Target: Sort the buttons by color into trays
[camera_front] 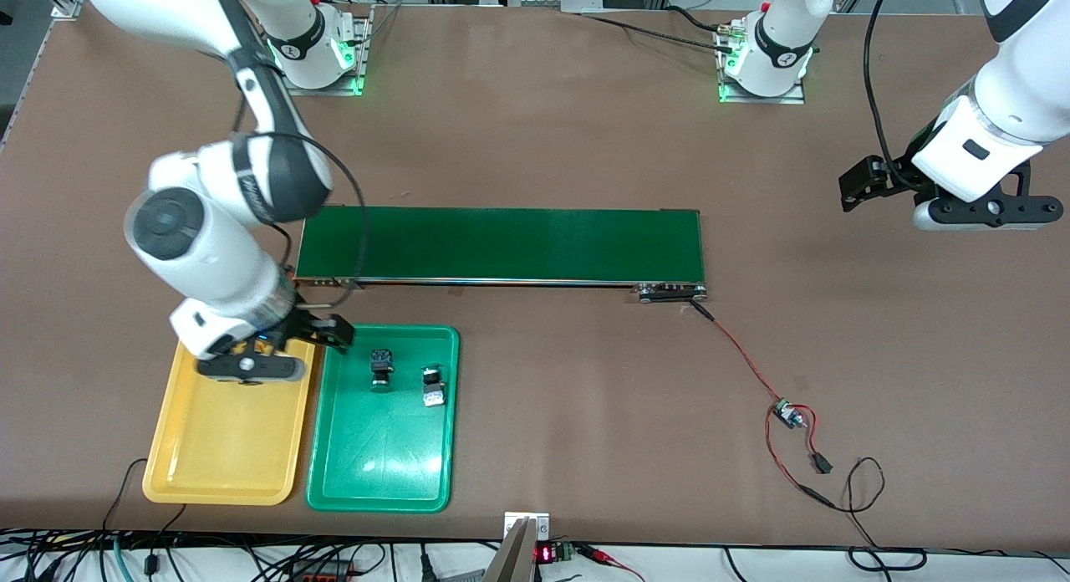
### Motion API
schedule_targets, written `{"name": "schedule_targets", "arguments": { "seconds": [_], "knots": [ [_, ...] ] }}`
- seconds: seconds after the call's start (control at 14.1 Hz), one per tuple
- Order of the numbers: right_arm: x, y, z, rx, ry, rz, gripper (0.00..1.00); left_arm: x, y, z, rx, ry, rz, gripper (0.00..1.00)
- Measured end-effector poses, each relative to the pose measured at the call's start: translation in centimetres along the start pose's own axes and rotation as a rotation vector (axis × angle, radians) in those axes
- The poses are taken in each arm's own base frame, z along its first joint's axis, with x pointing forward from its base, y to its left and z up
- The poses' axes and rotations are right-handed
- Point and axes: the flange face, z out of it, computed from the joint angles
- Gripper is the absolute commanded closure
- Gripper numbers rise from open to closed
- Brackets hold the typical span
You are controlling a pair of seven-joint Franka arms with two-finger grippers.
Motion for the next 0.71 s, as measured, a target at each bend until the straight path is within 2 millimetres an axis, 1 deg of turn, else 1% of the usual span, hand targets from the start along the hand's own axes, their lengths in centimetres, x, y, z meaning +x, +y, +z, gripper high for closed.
{"name": "schedule_targets", "arguments": {
  "seconds": [0.07, 0.21, 0.28, 0.43, 0.57, 0.64, 0.71],
  "knots": [
    [-0.1, 1.9, -1.3, -0.007, -0.013, -0.012, 0.00, 0.0, 0.0, 0.0, 0.000, 0.000, 0.000, 0.00],
    [-0.6, 6.7, -4.3, -0.020, -0.044, -0.037, 0.00, 0.0, 0.0, 0.0, 0.000, -0.001, 0.001, 0.00],
    [-1.0, 9.1, -6.1, -0.023, -0.050, -0.039, 0.00, 0.0, 0.0, 0.0, 0.000, -0.001, 0.001, 0.00],
    [-2.5, 13.0, -9.3, -0.026, -0.054, -0.041, 0.00, 0.0, 0.1, 0.0, 0.000, 0.000, 0.002, 0.00],
    [-4.6, 15.7, -11.3, -0.026, -0.055, -0.053, 0.00, -0.1, 0.8, 0.0, 0.000, 0.000, 0.014, 0.00],
    [-5.9, 16.4, -11.9, -0.027, -0.058, -0.060, 0.00, -0.2, 1.2, 0.0, 0.000, 0.000, 0.021, 0.00],
    [-7.1, 16.8, -12.4, -0.029, -0.063, -0.065, 0.00, -0.2, 1.4, 0.0, 0.000, 0.000, 0.024, 0.00]
  ]
}}
